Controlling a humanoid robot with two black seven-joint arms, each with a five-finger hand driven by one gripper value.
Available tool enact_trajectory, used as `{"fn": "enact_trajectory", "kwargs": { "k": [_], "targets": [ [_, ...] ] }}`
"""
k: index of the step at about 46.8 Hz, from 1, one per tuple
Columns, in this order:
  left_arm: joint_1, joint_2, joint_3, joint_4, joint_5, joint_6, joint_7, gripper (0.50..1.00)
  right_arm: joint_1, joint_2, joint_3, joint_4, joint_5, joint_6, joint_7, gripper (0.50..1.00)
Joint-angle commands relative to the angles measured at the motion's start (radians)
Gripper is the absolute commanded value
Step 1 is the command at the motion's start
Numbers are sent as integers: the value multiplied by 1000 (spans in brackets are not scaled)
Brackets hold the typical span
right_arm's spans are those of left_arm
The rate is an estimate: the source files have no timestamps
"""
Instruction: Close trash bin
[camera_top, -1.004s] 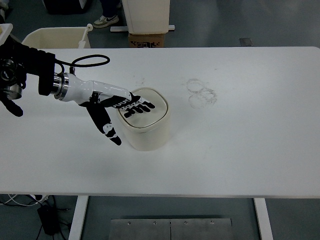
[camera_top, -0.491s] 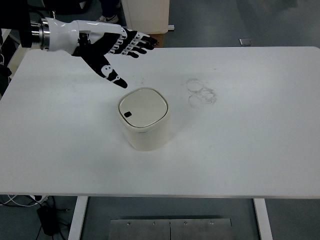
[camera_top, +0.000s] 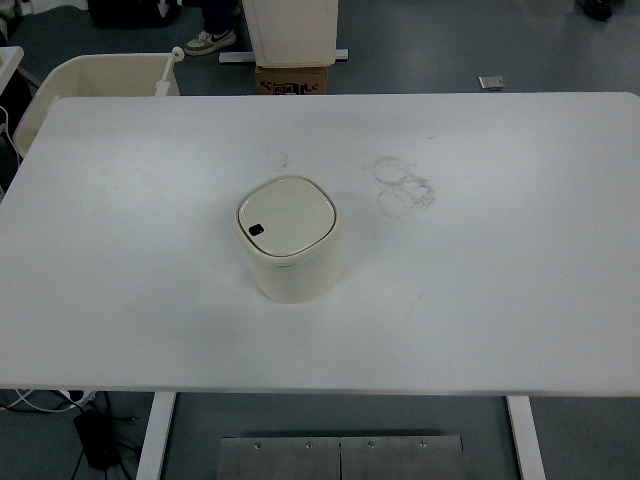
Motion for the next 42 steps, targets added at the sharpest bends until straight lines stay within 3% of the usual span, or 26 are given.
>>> {"fn": "enact_trajectory", "kwargs": {
  "k": [1, 26, 34, 42],
  "targets": [
    [11, -4, -7, 45, -57, 0, -7, 1000, 0, 0, 0, 0, 0, 0, 0, 993],
    [177, -60, -30, 195, -353, 22, -35, 1000, 0, 0, 0, 0, 0, 0, 0, 993],
    [211, -63, -30, 273, -372, 13, -35, 1000, 0, 0, 0, 0, 0, 0, 0, 993],
    [263, -113, -52, 351, -381, 8, -35, 1000, 1, 0, 2, 1, -2, 0, 0, 993]
  ]
}}
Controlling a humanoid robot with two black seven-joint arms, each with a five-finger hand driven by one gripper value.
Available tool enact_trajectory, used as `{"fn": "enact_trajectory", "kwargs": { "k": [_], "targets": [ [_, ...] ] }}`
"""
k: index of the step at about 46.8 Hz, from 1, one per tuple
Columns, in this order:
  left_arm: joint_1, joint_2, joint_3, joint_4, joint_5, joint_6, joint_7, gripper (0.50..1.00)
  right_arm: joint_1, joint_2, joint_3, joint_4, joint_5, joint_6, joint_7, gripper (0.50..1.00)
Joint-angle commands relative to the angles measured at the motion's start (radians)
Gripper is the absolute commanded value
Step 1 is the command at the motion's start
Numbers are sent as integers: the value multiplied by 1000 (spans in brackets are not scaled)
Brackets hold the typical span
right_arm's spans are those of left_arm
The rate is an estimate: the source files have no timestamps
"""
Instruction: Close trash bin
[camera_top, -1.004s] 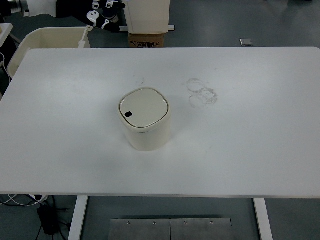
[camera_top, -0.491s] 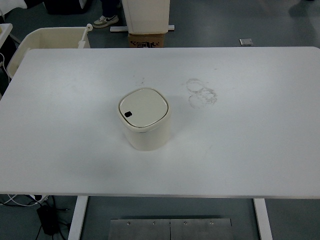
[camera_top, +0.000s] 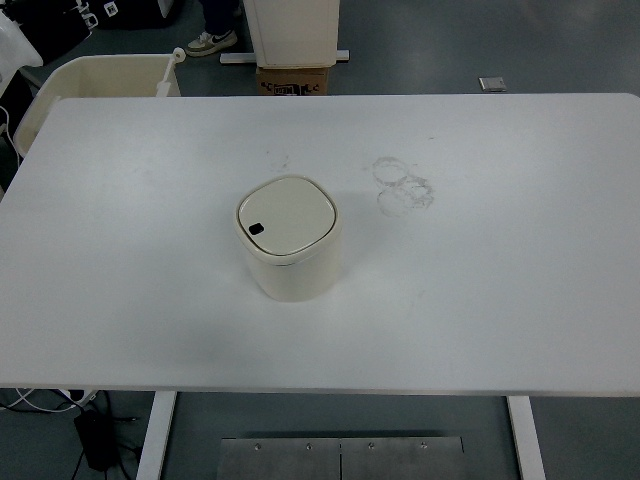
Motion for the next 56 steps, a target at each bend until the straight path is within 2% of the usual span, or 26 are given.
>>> {"fn": "enact_trajectory", "kwargs": {
  "k": [1, 5, 14, 29, 39, 56],
  "targets": [
    [32, -10, -18, 27, -4, -1, 0, 1000, 3, 0, 3, 1, 0, 0, 0, 993],
    [75, -16, -46, 60, -4, -1, 0, 1000, 5, 0, 3, 1, 0, 0, 0, 993],
    [127, -92, -78, 148, -6, -1, 0, 1000, 5, 0, 5, -1, 5, 0, 0, 993],
    [189, -226, -198, 254, -6, -7, 0, 1000, 5, 0, 6, 1, 6, 0, 0, 993],
    [215, -284, -262, 335, -39, 13, 0, 1000, 5, 0, 5, 1, 6, 0, 0, 993],
    [219, -349, -291, 344, -59, 23, 0, 1000, 9, 0, 5, 1, -1, 0, 0, 993]
  ]
}}
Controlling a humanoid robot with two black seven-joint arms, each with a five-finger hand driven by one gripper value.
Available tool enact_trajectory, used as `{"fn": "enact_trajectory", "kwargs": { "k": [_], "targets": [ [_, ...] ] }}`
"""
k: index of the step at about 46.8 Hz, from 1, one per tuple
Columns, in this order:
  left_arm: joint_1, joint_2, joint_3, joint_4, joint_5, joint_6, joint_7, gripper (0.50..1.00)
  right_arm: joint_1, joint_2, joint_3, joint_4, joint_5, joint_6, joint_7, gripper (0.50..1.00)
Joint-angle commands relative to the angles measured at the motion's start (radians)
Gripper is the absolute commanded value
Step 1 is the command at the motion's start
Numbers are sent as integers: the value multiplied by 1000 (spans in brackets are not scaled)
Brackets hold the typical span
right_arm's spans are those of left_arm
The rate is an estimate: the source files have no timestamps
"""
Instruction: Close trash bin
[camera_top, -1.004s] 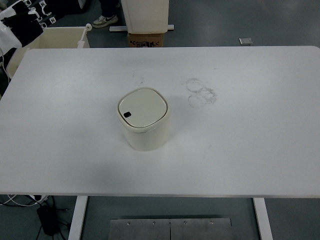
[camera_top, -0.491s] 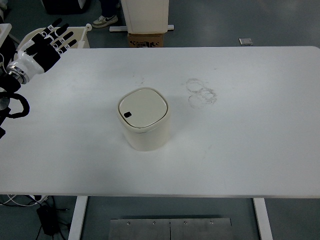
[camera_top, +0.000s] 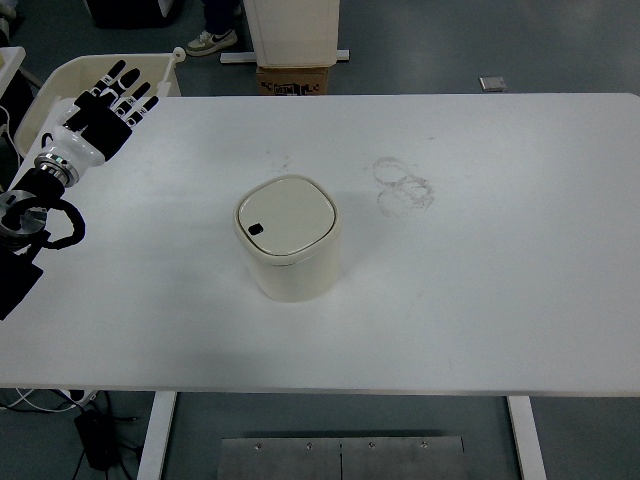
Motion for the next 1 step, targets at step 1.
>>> {"fn": "enact_trajectory", "kwargs": {
  "k": [1],
  "targets": [
    [7, -16, -8, 0, 0, 1, 0, 1000, 0, 0, 0, 0, -1, -1, 0, 993]
  ]
}}
